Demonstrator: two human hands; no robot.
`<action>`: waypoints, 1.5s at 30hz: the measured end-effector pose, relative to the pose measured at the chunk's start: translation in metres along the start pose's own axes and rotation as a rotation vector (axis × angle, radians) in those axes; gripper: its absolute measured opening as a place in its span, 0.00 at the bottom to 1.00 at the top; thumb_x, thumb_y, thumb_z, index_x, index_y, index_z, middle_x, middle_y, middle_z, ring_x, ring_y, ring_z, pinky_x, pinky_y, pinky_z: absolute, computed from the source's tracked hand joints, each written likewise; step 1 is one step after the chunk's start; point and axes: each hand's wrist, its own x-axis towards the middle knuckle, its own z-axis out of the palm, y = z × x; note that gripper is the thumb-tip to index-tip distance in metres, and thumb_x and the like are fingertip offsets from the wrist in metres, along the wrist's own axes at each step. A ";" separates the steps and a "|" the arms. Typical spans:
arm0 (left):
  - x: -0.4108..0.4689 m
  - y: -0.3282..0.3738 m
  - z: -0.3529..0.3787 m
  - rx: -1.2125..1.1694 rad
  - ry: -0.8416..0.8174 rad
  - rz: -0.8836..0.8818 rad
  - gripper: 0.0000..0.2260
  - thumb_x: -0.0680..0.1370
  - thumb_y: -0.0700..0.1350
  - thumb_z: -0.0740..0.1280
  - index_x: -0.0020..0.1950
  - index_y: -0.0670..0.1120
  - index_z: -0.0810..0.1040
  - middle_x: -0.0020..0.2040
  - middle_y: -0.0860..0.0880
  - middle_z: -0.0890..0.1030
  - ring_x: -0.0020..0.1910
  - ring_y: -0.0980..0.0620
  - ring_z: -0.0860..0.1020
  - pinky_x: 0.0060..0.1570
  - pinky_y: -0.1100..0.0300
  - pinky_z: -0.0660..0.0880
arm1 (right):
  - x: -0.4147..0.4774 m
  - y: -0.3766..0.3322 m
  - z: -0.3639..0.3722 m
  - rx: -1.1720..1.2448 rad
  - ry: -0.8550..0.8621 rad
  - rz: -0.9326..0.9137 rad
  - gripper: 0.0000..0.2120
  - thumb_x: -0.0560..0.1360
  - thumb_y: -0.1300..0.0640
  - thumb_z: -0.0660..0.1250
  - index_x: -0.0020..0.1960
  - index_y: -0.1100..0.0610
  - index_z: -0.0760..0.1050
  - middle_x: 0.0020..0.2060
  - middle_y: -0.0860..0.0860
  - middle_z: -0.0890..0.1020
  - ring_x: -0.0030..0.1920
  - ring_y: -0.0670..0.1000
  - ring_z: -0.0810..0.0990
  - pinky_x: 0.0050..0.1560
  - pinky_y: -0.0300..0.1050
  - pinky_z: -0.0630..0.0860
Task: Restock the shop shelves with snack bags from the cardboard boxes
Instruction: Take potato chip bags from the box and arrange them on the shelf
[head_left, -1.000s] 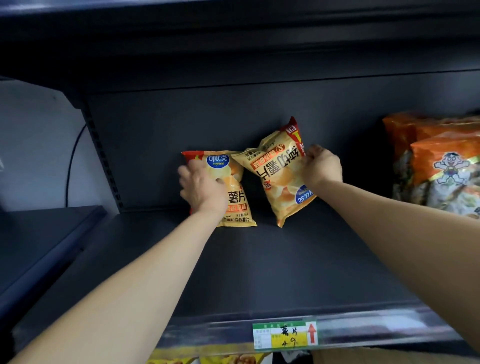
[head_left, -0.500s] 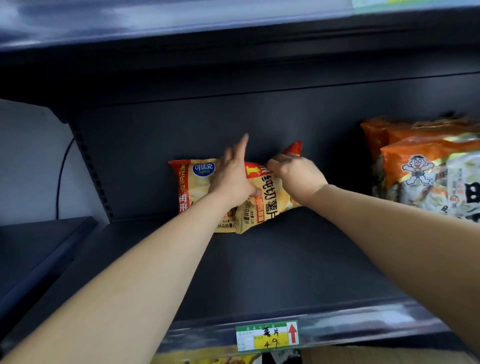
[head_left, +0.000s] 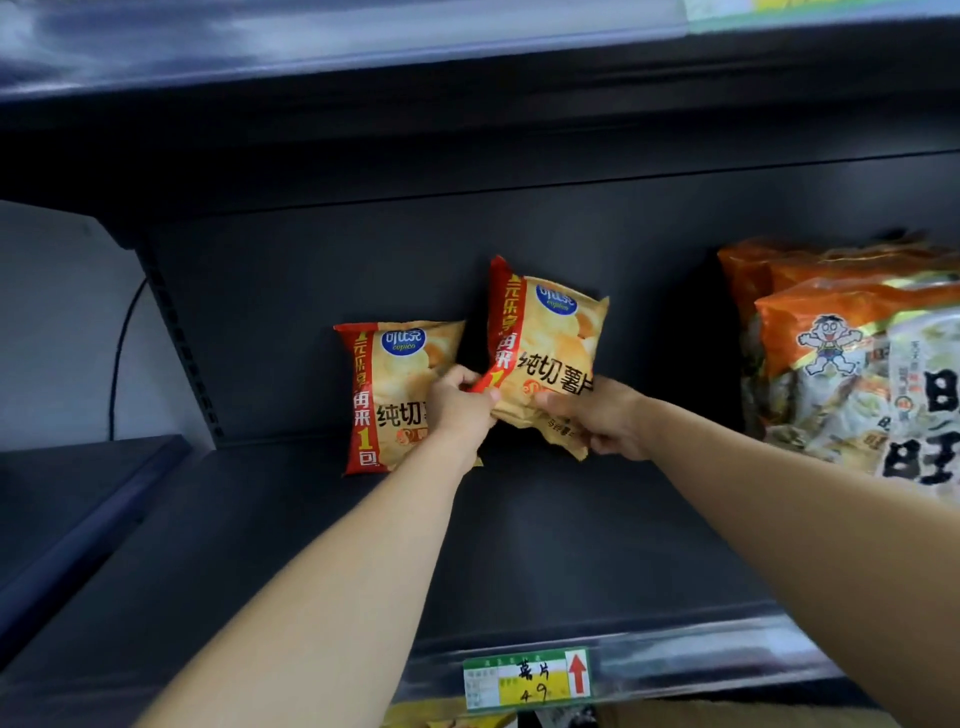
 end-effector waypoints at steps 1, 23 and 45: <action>0.000 -0.001 0.002 0.091 -0.030 -0.012 0.07 0.77 0.35 0.66 0.47 0.48 0.77 0.57 0.43 0.79 0.51 0.46 0.78 0.54 0.50 0.79 | 0.007 0.003 0.002 0.023 0.051 -0.022 0.15 0.73 0.53 0.72 0.55 0.56 0.73 0.41 0.53 0.80 0.29 0.48 0.73 0.23 0.37 0.66; -0.065 0.004 0.006 0.401 -0.246 0.155 0.12 0.77 0.35 0.63 0.59 0.44 0.78 0.57 0.44 0.79 0.51 0.46 0.80 0.54 0.51 0.79 | -0.045 0.022 0.006 -0.384 0.420 -0.292 0.12 0.76 0.58 0.65 0.58 0.61 0.75 0.50 0.54 0.79 0.48 0.55 0.78 0.41 0.42 0.71; -0.302 -0.155 0.091 1.008 -1.064 -0.184 0.14 0.78 0.46 0.66 0.61 0.40 0.77 0.54 0.43 0.80 0.52 0.46 0.80 0.48 0.55 0.77 | -0.223 0.282 -0.069 -0.981 -0.127 0.396 0.08 0.77 0.56 0.66 0.47 0.62 0.76 0.38 0.55 0.80 0.35 0.52 0.80 0.24 0.38 0.71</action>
